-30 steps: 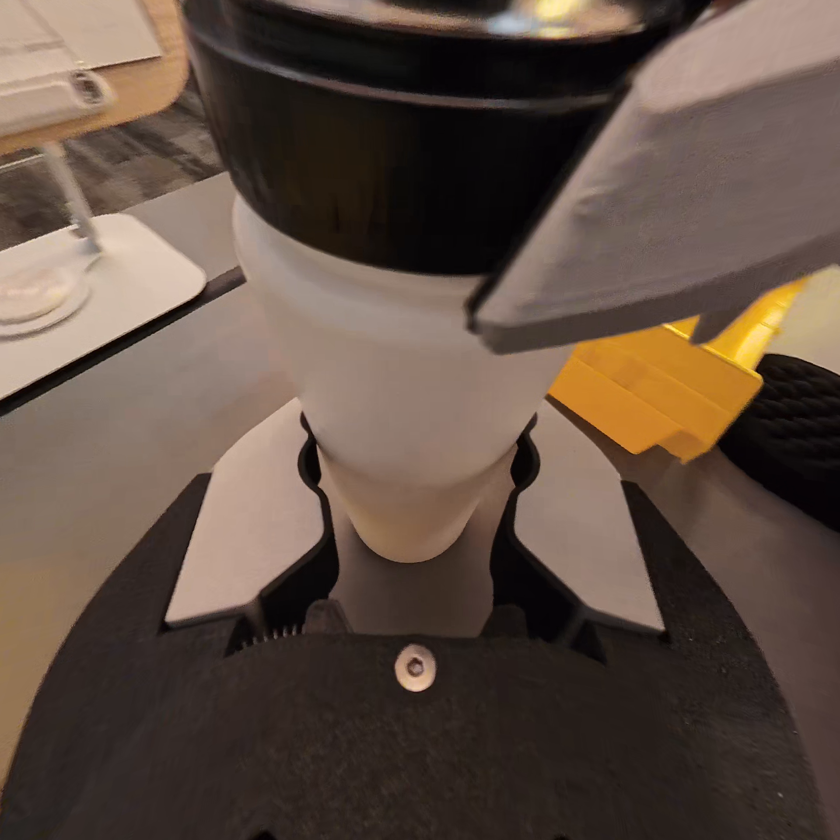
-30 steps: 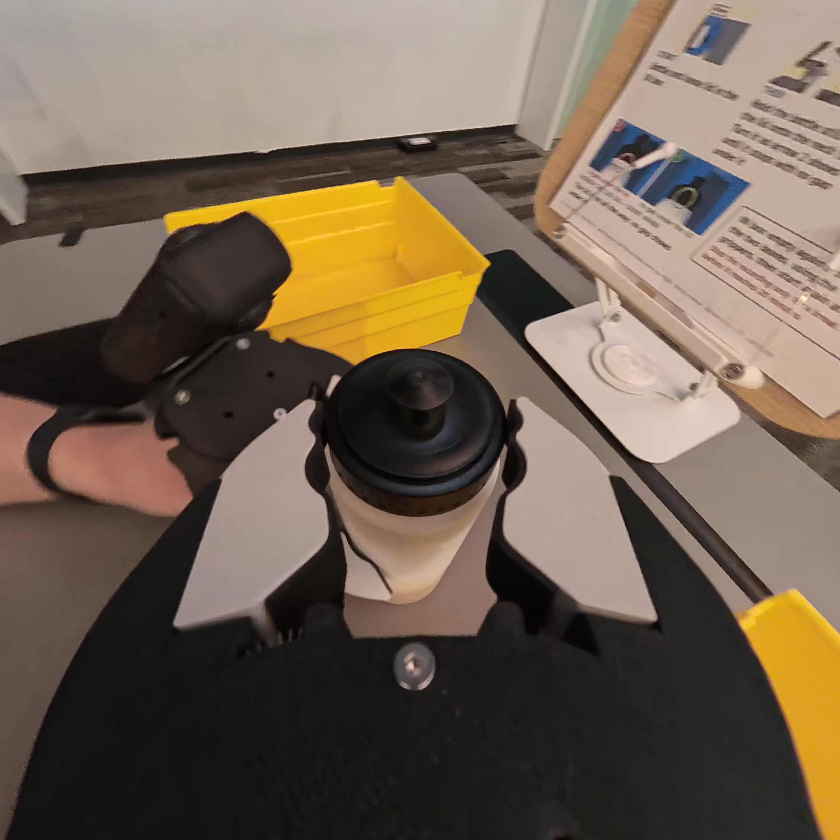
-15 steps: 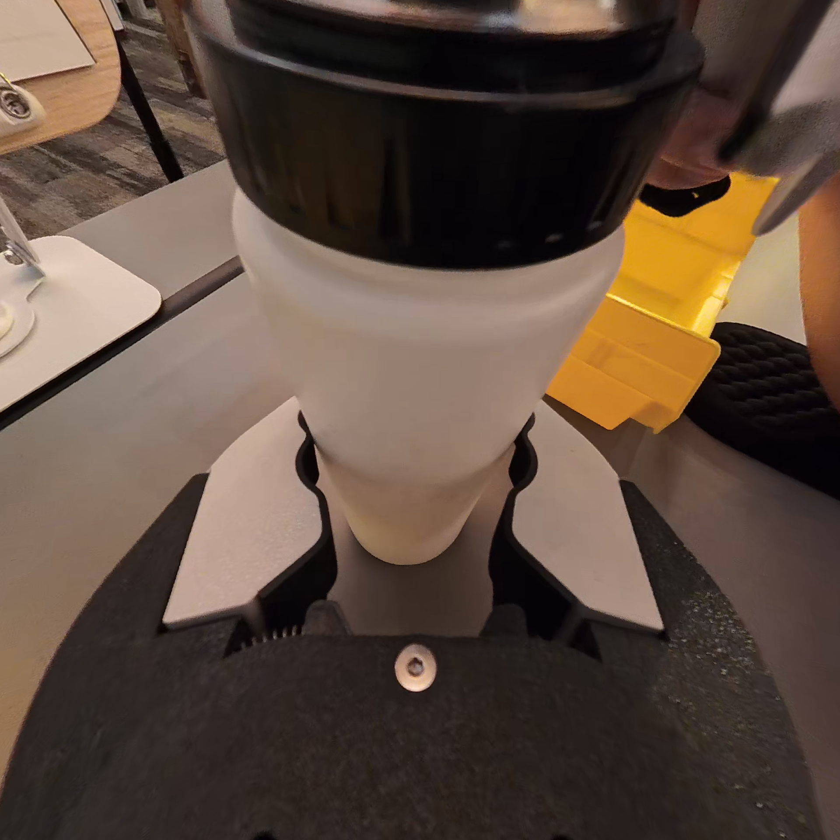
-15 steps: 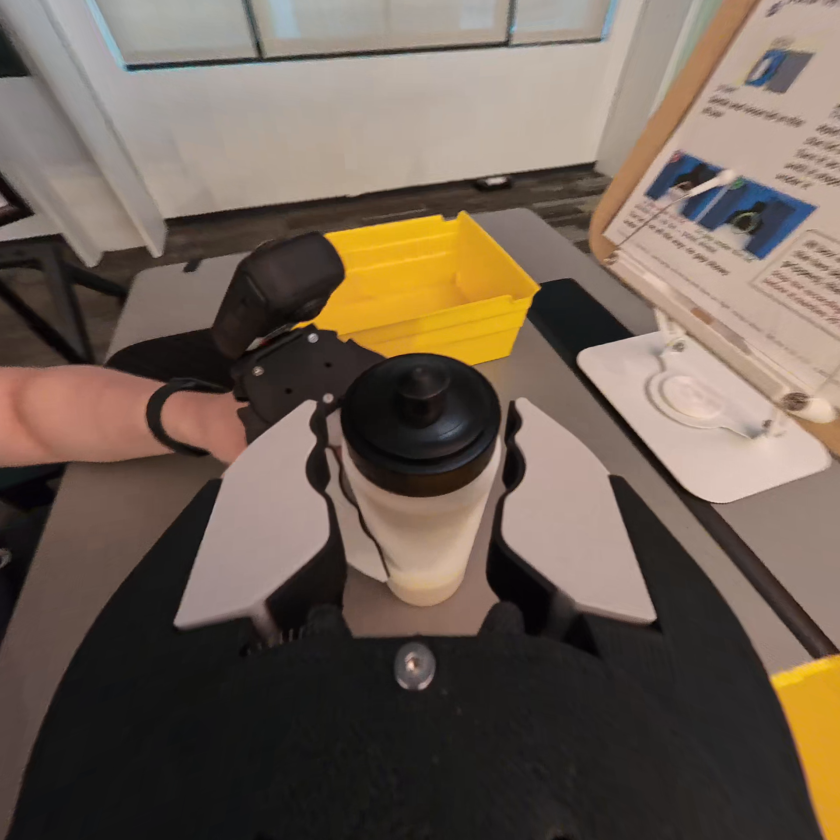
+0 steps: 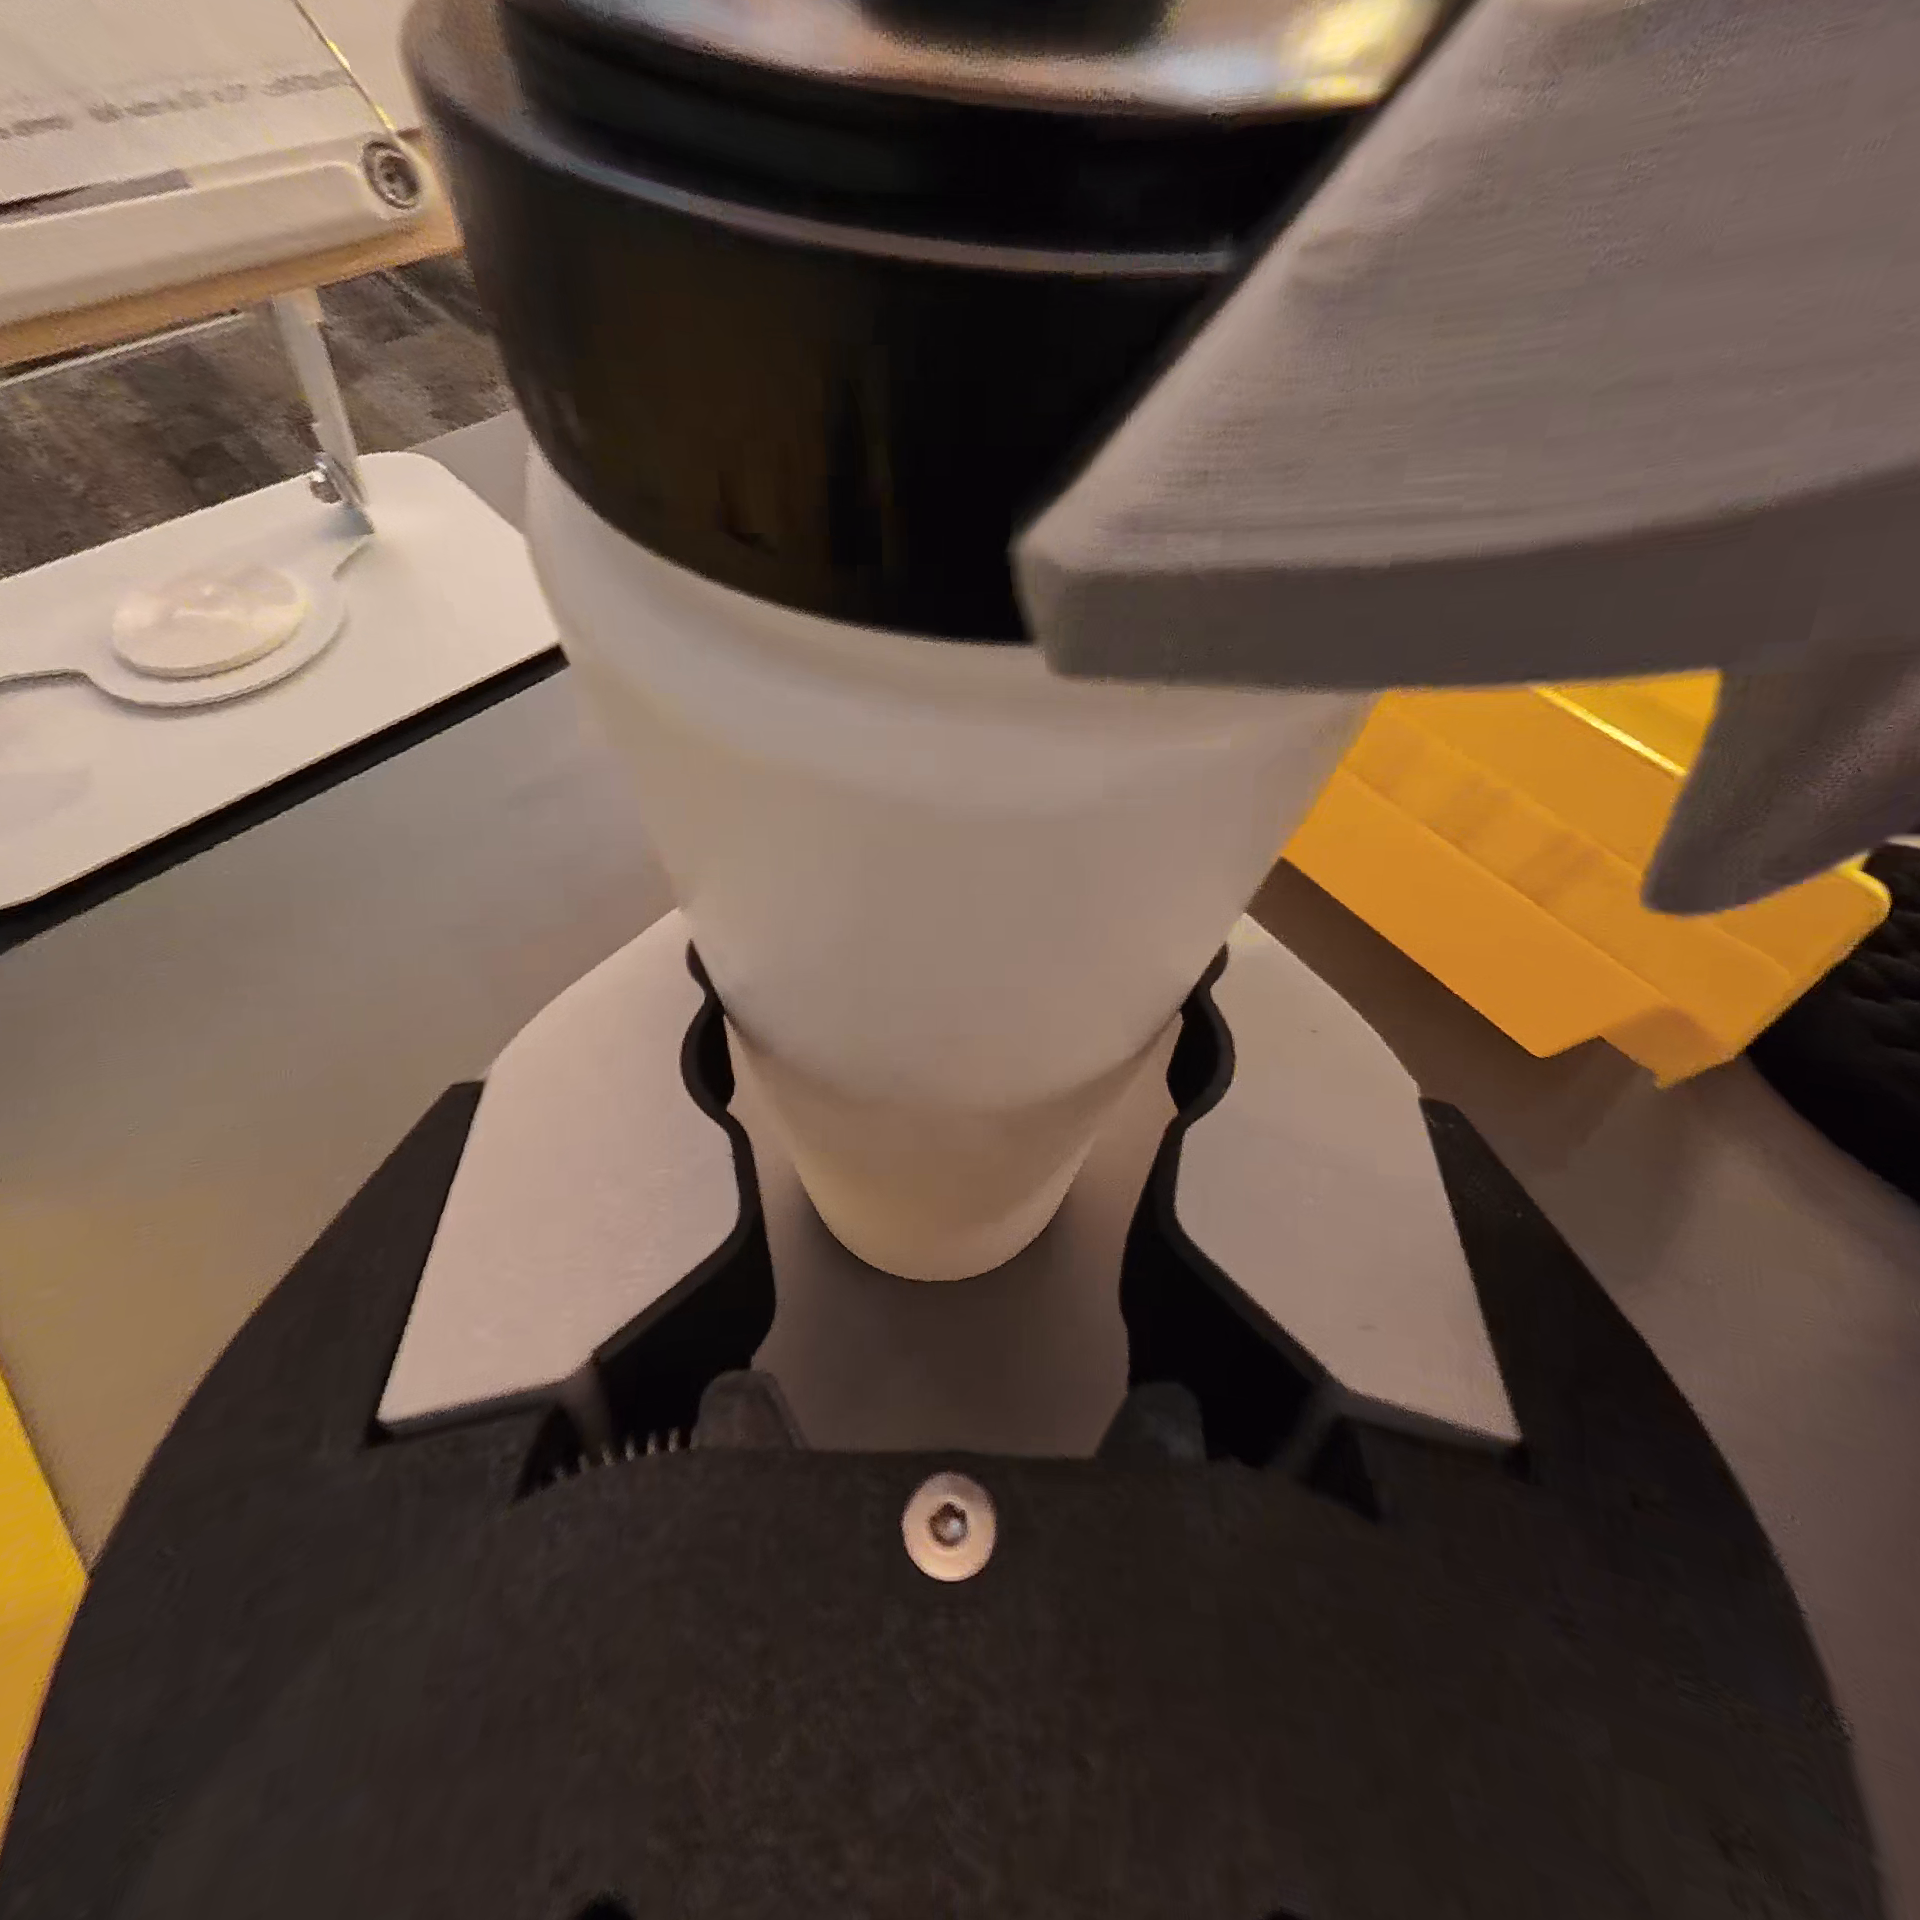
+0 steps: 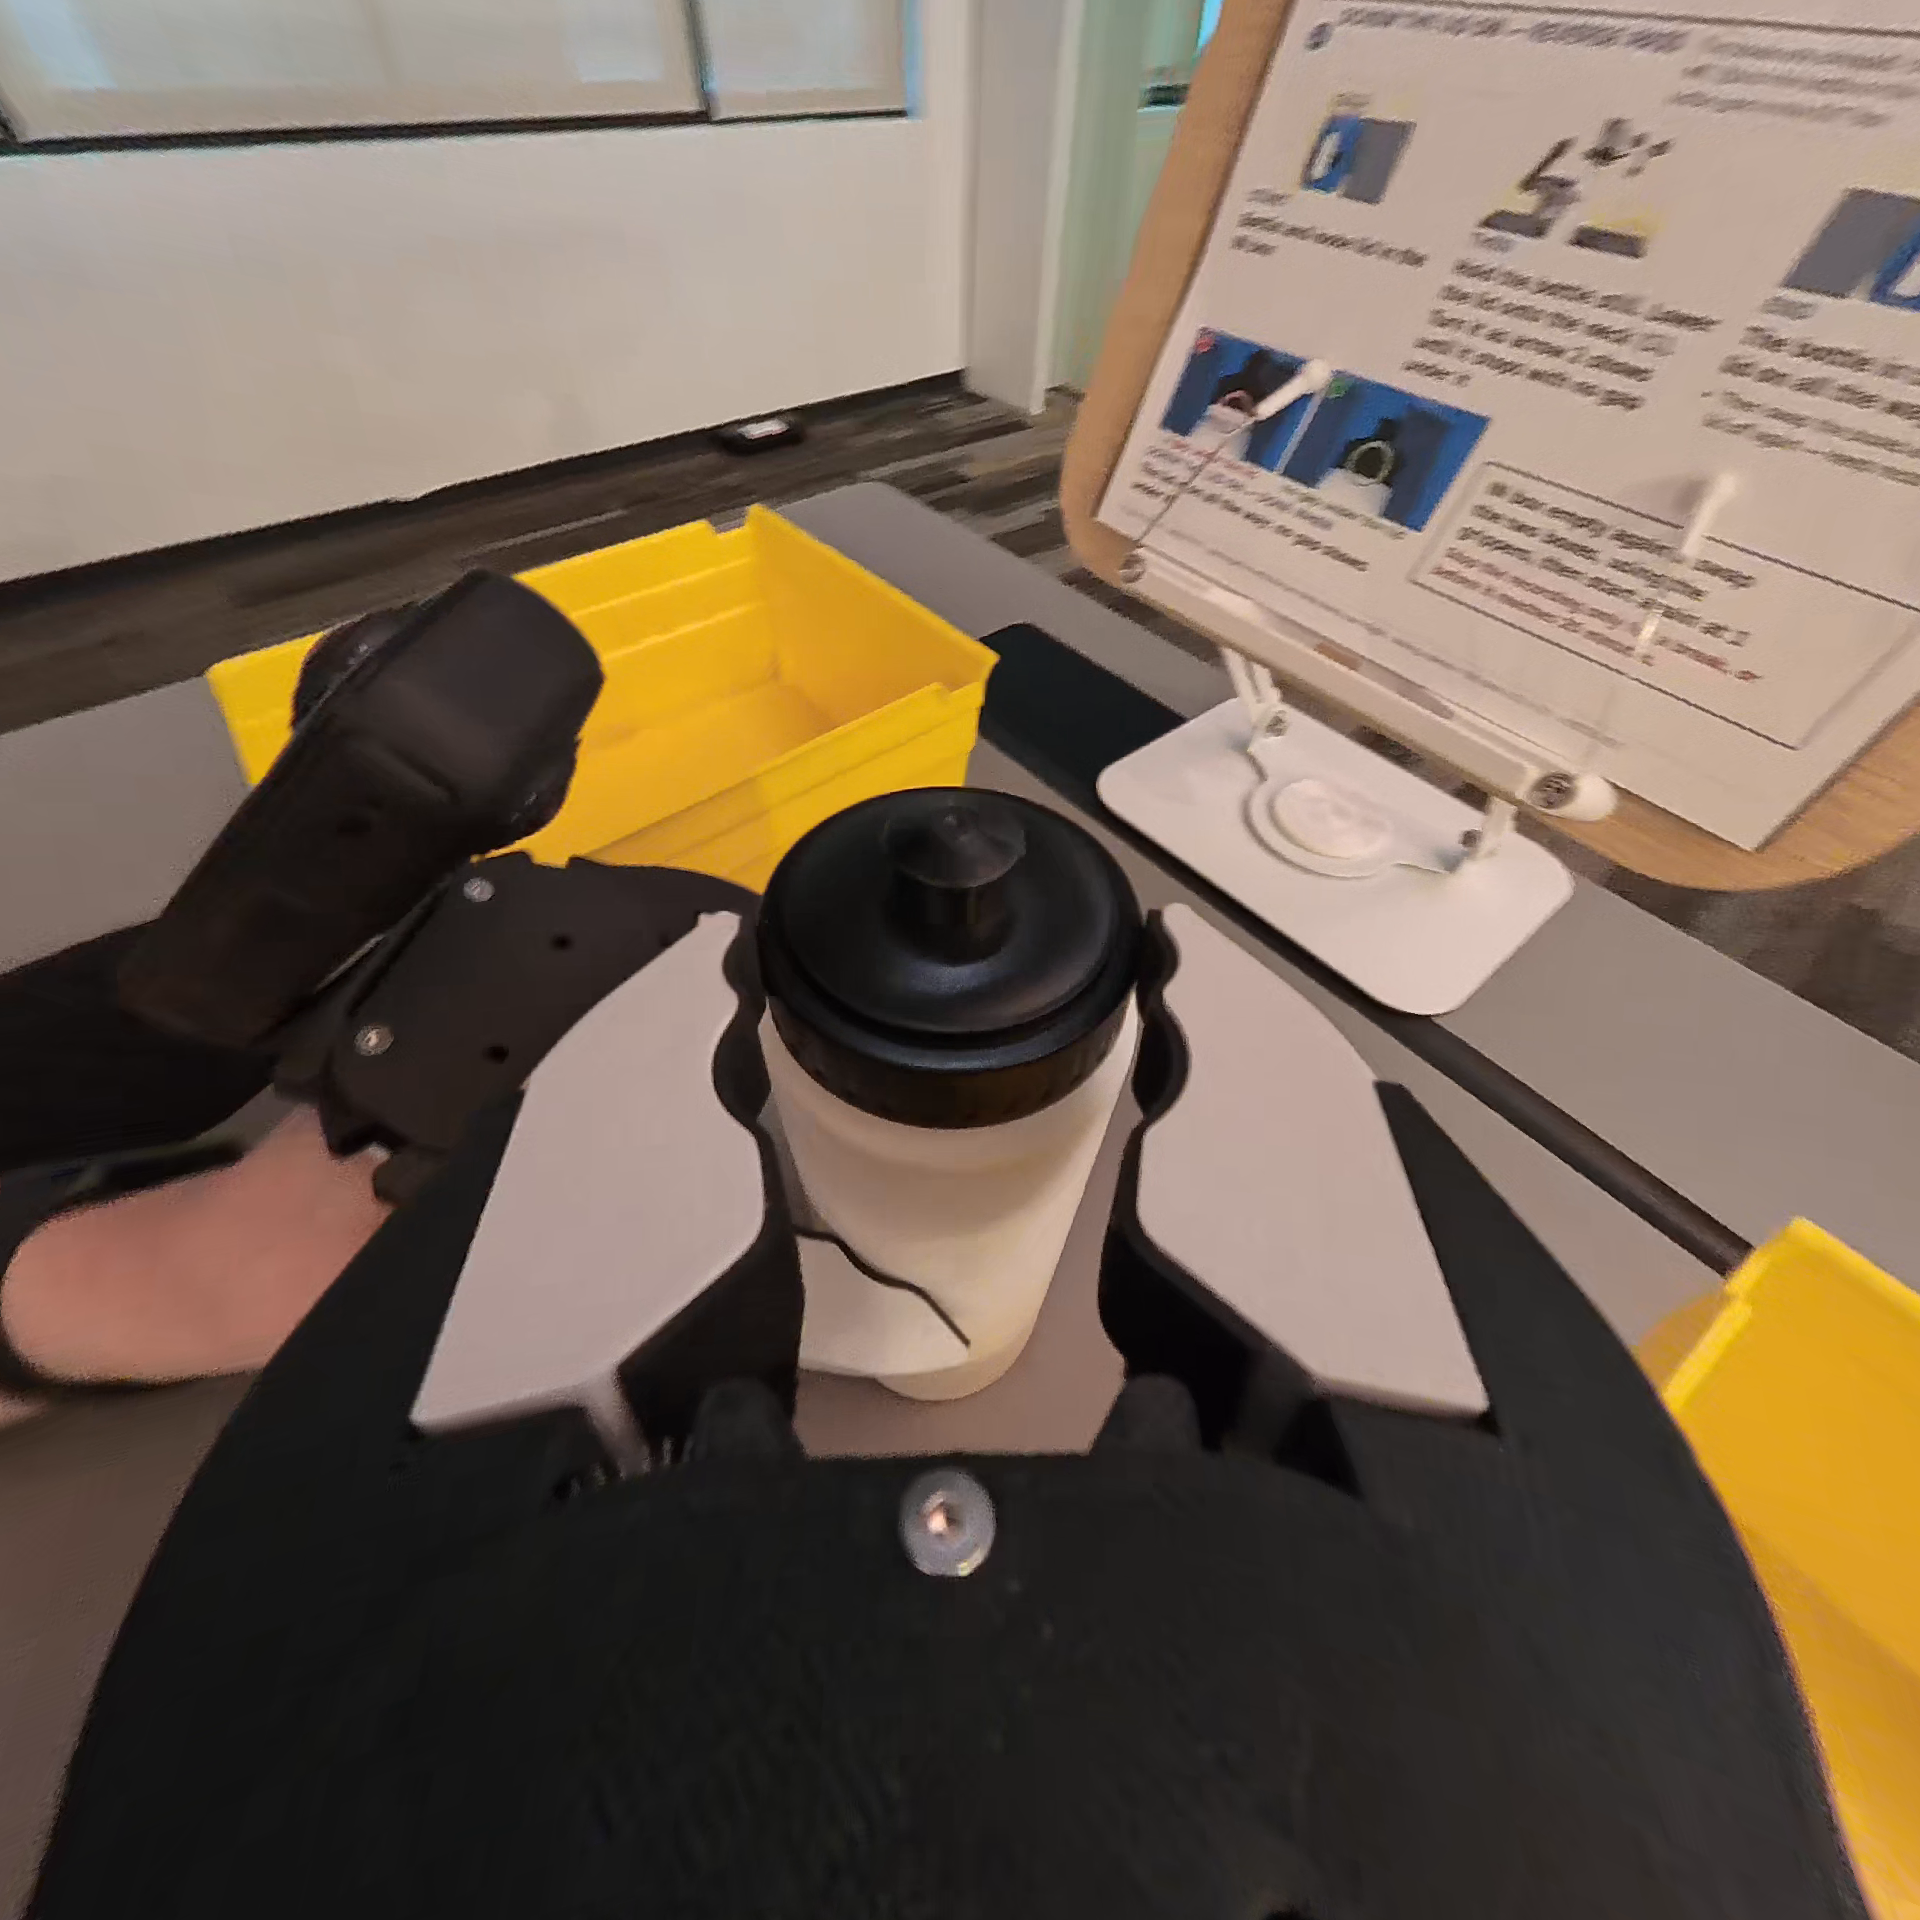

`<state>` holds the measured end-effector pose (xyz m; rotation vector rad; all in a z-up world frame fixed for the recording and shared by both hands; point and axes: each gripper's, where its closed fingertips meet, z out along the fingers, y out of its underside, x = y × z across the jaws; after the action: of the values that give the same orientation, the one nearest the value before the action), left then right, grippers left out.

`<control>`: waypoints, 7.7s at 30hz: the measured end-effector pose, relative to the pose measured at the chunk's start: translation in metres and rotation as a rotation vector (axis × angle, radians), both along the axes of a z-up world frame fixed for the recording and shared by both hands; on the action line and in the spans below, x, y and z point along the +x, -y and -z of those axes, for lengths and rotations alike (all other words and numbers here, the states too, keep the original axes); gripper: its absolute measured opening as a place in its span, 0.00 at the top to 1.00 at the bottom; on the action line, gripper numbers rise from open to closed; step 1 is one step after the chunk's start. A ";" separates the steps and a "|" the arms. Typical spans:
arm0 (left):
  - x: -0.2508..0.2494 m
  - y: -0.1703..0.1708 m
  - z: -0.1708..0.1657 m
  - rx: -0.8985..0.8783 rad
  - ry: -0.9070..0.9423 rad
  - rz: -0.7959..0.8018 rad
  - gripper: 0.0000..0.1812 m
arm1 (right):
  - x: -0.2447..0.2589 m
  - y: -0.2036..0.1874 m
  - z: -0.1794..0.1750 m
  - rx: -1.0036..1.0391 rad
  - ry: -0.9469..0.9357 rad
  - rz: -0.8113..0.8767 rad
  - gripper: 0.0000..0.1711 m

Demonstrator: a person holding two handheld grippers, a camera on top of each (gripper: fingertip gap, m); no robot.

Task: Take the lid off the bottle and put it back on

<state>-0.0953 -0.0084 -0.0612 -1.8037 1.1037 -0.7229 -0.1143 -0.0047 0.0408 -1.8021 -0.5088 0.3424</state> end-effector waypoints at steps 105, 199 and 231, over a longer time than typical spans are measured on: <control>-0.007 -0.005 0.002 -0.018 -0.036 0.016 0.54 | -0.006 -0.005 0.003 0.074 -0.024 0.010 0.59; 0.006 0.017 0.002 0.004 0.010 0.259 0.54 | -0.003 0.010 0.003 0.055 0.016 -0.336 0.57; 0.006 0.015 0.004 -0.021 -0.004 0.162 0.54 | -0.003 0.006 0.003 0.024 0.009 -0.240 0.57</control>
<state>-0.0893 -0.0229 -0.0653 -1.7483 1.2595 -0.8287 -0.1174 -0.0102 0.0374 -1.7234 -0.7347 0.4913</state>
